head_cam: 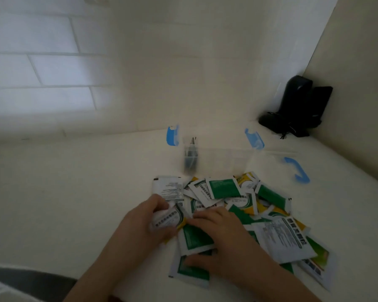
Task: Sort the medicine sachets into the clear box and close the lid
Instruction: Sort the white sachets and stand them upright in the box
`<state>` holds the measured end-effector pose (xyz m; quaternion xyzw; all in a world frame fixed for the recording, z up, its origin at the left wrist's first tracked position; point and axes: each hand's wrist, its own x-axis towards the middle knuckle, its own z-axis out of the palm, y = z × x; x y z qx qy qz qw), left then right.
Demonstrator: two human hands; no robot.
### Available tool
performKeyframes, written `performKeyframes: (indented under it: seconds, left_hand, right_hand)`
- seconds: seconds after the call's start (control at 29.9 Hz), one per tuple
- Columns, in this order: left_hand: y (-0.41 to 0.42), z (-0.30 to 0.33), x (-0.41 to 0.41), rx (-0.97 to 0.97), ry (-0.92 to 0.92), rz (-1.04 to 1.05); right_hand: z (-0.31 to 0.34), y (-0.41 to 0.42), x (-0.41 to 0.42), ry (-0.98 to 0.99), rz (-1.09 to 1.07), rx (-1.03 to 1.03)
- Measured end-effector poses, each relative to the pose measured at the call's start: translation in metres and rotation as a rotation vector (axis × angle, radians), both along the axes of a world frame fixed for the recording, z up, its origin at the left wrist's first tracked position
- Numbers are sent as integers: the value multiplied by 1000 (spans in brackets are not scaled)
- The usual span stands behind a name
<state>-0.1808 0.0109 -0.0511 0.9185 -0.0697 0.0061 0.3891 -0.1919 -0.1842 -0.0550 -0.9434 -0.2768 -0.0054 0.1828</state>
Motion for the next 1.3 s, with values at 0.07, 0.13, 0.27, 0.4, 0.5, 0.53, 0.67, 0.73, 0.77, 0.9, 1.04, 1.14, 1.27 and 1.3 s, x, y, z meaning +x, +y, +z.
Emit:
performKeyframes:
  seconds: [0.07,0.13,0.27,0.4,0.5,0.53,0.67,0.73,0.77,0.9,1.04,1.14,1.27,1.3]
  left_hand:
    - [1,3,-1,-124,-52,-36]
    - [-2,5,1,-205,-92,-65]
    - [-14,1,4,-373,-83,-45]
    - [-24,-2,3,-542,-85,-32]
    - [-33,-2,-1,-650,-77,-109]
    - [-35,-2,-2,-674,-68,-139]
    - [-39,-2,-8,-681,-35,-227]
    - [-39,-4,-8,-579,-95,-204]
    - [-38,-6,-8,-532,-131,-179]
    - [-35,-10,-5,-404,-242,-115]
    - [-33,-12,-3,-362,-286,-67]
    - [-32,-13,-2,-377,-284,-28]
    - [-32,-12,-2,-434,-249,-1]
    - [-32,-11,-2,-452,-235,-13]
  right_hand:
    - [1,-4,0,-61,-1,48]
    - [4,-9,1,-107,-4,78]
    - [18,-14,1,-96,-152,365]
    - [29,-21,0,166,-291,858]
    - [23,-16,-1,281,-320,849]
    - [20,-13,0,271,-329,850]
    - [16,-6,3,178,-378,812]
    - [15,-6,4,104,-397,713]
    - [15,-8,4,70,-409,656]
    - [20,-24,2,70,-285,412]
    - [16,-29,-4,167,102,61]
    - [14,-26,-4,30,151,-1]
    - [21,-24,-2,41,72,208]
    - [22,-25,-2,62,25,280]
